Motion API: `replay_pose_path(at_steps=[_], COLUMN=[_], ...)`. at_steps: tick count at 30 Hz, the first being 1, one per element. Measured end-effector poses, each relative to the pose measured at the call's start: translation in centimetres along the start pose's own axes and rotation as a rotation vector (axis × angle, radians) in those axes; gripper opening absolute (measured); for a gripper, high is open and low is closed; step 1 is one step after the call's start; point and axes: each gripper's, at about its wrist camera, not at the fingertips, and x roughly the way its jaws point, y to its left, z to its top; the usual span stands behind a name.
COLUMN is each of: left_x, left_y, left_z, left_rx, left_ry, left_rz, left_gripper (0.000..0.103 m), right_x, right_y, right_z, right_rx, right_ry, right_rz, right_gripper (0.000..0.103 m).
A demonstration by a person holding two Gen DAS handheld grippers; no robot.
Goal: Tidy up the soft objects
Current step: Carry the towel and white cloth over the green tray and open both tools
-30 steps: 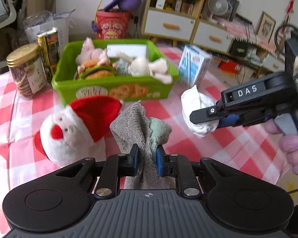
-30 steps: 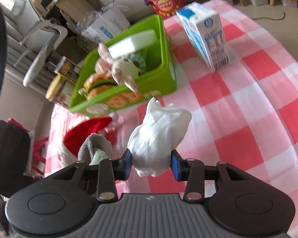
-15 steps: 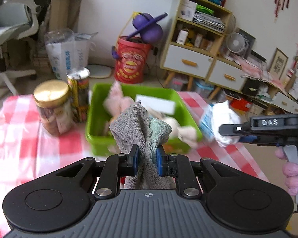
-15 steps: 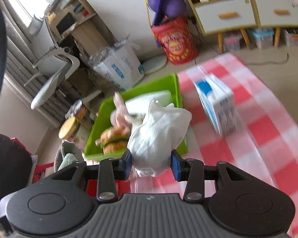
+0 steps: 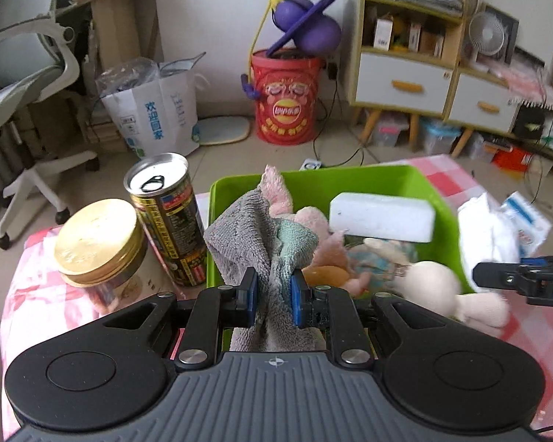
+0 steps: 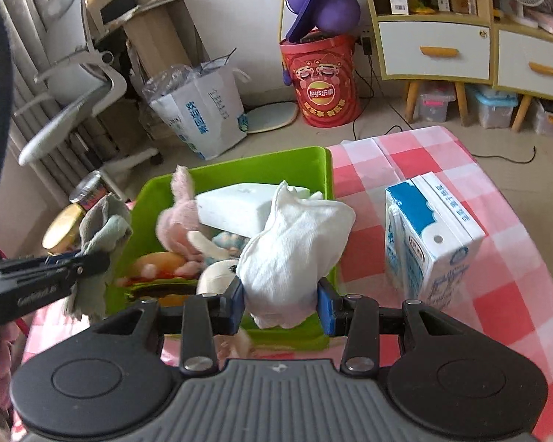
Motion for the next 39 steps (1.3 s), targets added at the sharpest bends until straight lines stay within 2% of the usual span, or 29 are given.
replay_pose_path(at_steps=[6,14,17,19,20,21,22,24,28,39], left_x=[2.9,3.9,3.5,3.2,2.9,2.6,2.2,1.2,-0.6,-5.9], left_y=[-0.2,-0.7,-0.5,-0.3,-0.2,-0.2,-0.2,-0.1,0.0,0.9], left_z=[0.4,0.4,0.3,0.2,0.2,0.1,0.1,0.0,-0.4,-3.1], left_rx=[0.029,0.048,0.034,0.015,0.011,0.01,0.009,0.01,0.002,-0.028], left_ry=[0.022,0.011,-0.012,-0.015,-0.017,-0.021,-0.028,-0.04,-0.045,-0.052], left_rz=[0.019,0.001,-0.011,-0.027,-0.031,-0.033,-0.038,-0.05,-0.068,-0.065], left_gripper=[0.016,0.019,0.026,0.038,0.043,0.051,0.06,0.069,0.078,0.091], right_x=[1.2,1.8,1.3,0.8,0.5,0.1,-0.2,-0.8,-2.1,-5.1], right_y=[0.0,-0.1,-0.2,-0.2,-0.2,-0.2,-0.1,-0.1,0.2,1.5], right_z=[0.3,0.5,0.7,0.9,1.0,1.0,1.1,1.3,1.5,0.6], right_rx=[-0.027,-0.017,-0.002,0.004,0.005,0.006,0.008,0.014,0.016,-0.017], right_ry=[-0.016,-0.027,-0.034,-0.05,-0.062,-0.074,-0.081,-0.089,-0.097,-0.073], right_rz=[0.009,0.02,0.033,0.043,0.049,0.052,0.053,0.054,0.057,0.058], right_gripper=[0.024,0.025,0.033,0.046,0.049,0.053,0.055,0.056,0.061,0.068])
